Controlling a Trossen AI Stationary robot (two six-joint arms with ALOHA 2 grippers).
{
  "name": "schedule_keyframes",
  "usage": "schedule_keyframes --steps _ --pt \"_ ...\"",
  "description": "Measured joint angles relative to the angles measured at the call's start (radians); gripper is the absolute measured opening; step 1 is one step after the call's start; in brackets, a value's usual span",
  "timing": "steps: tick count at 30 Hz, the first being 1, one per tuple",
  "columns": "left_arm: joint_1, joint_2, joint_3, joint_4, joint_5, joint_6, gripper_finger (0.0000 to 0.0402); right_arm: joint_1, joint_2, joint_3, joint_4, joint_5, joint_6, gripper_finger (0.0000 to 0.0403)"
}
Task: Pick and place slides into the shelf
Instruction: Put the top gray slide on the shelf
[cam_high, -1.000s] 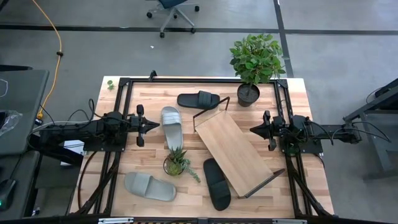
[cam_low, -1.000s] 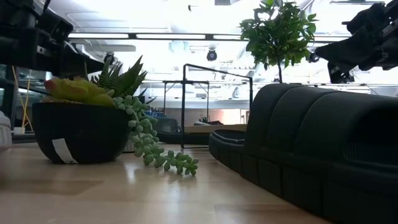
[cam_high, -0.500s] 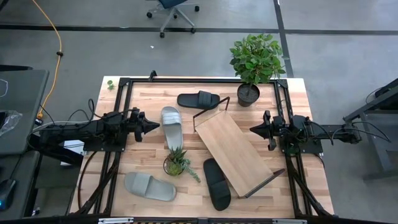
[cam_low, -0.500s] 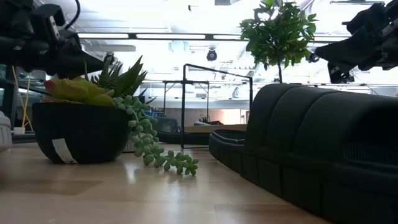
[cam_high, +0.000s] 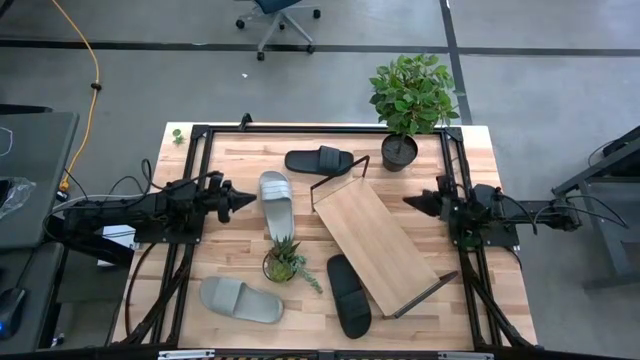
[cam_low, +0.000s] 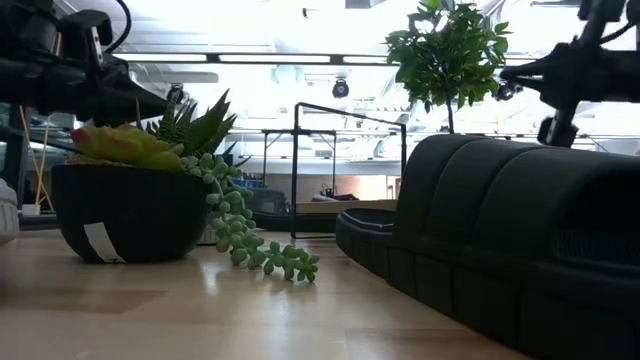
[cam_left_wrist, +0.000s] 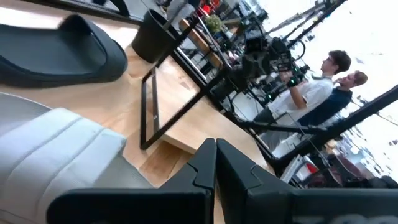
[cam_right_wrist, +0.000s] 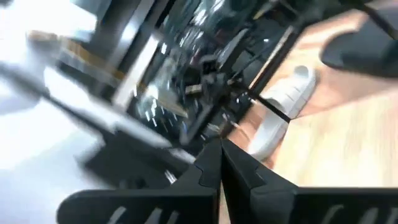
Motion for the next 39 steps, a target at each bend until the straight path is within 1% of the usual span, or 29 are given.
schedule_keyframes --steps 2,5,8,10,12,14,17,23,26,28,30,36,39 --pt "0.000 0.000 0.000 0.014 -0.044 0.000 0.0001 0.000 0.000 0.000 0.000 0.067 0.090 0.0000" --pt "0.000 0.000 0.000 0.078 -0.118 0.000 0.0001 0.000 0.000 0.000 0.036 0.154 0.149 0.0000" --pt "0.000 0.000 0.000 0.217 -0.165 0.046 0.0001 0.000 0.000 0.002 0.172 0.162 0.089 0.0000" --pt "0.000 -0.001 0.005 0.325 -0.171 0.110 0.0001 0.000 0.001 0.025 0.210 0.175 0.028 0.0000" --pt "0.000 -0.001 0.035 0.358 -0.165 0.181 0.0001 0.000 0.001 0.070 0.218 0.188 -0.033 0.0000" --pt "0.000 -0.001 0.087 0.301 -0.149 0.246 0.0001 0.000 0.003 0.124 0.184 0.198 -0.081 0.0000" --pt "0.000 0.005 0.186 0.117 -0.132 0.323 0.0001 0.000 0.033 0.202 0.068 0.207 -0.124 0.0000" --pt "0.000 0.068 0.431 -0.305 -0.122 0.482 0.0001 0.000 0.129 0.327 -0.158 0.208 -0.120 0.0000" --pt "0.000 0.125 0.534 -0.440 -0.120 0.534 0.0001 0.000 0.181 0.353 -0.170 0.208 -0.101 0.0000" --pt "0.000 0.163 0.588 -0.497 -0.124 0.565 0.0001 0.000 0.214 0.359 -0.173 0.207 -0.100 0.0000" --pt "0.000 0.203 0.628 -0.517 -0.144 0.588 0.0001 0.000 0.243 0.363 -0.169 0.204 -0.099 0.0000" --pt "0.000 0.341 0.727 -0.525 -0.157 0.626 0.0001 0.000 0.316 0.364 -0.136 0.190 -0.094 0.0000" --pt "0.000 0.426 0.782 -0.525 -0.149 0.684 0.0001 0.000 0.342 0.364 -0.120 0.187 -0.094 0.0000"
